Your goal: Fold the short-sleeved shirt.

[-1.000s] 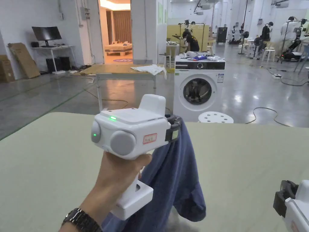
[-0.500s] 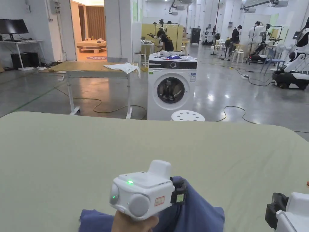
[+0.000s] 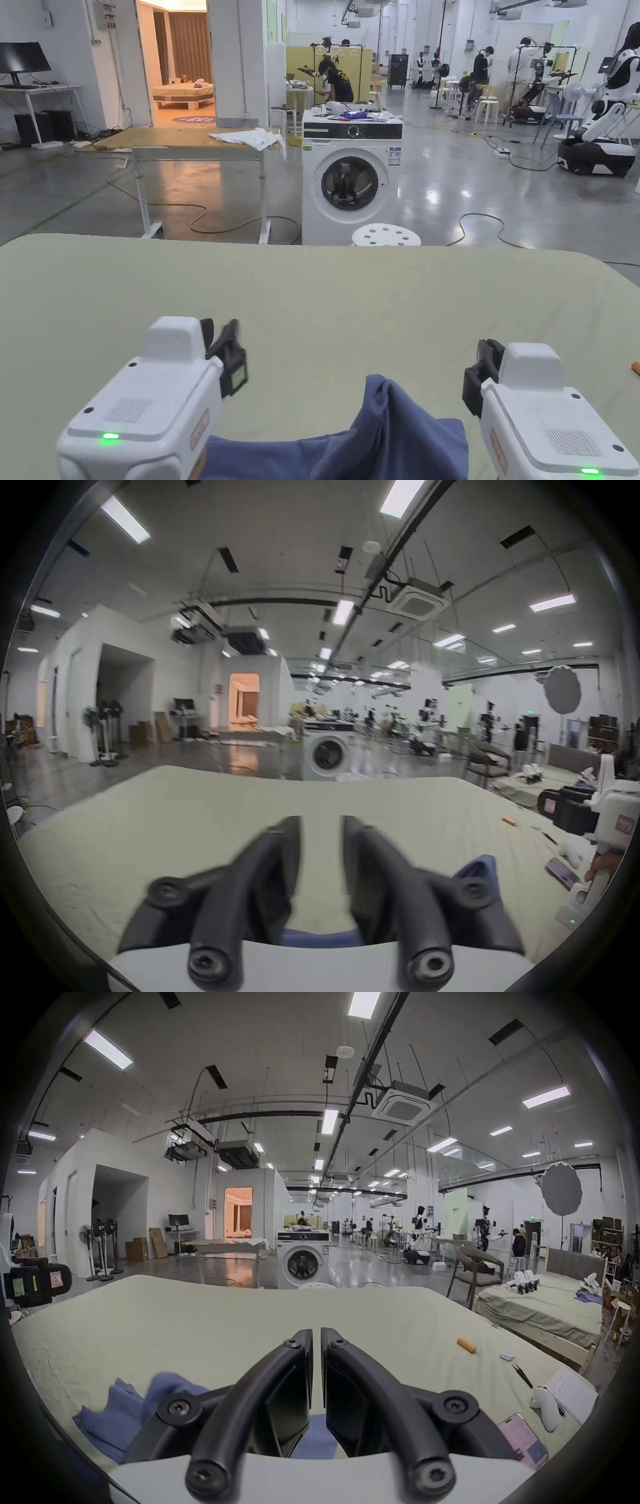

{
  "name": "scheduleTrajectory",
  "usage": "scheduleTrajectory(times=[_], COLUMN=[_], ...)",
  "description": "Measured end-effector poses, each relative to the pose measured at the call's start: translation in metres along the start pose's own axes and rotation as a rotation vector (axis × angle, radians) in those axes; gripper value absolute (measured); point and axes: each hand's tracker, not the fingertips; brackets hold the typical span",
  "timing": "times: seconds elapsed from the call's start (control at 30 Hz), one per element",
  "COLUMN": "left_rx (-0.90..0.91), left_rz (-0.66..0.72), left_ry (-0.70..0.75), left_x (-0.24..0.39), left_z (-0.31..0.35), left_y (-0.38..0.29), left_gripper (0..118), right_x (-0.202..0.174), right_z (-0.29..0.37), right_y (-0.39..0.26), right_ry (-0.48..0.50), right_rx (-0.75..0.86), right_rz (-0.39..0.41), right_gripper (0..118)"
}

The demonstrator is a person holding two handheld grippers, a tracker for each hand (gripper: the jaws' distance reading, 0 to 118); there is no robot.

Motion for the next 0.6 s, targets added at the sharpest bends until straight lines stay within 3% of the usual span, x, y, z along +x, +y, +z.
scheduleTrajectory(times=[0.03, 0.27, 0.6], left_rx=[0.01, -0.051, -0.686], left_rz=[-0.01, -0.024, 0.01], left_ry=[0.021, 0.07, -0.006], left_x=[-0.006, -0.046, -0.11], left_z=[0.005, 0.019, -0.012], left_y=[0.0, -0.006, -0.087], left_gripper=[0, 0, 1], right_x=[-0.005, -0.021, -0.008], right_z=[0.0, -0.005, -0.01], right_y=[0.002, 0.005, -0.013], right_ry=[0.005, 0.039, 0.036], right_rx=[0.007, 0.015, -0.066], right_rz=[-0.005, -0.004, 0.011], right_gripper=[4, 4, 4])
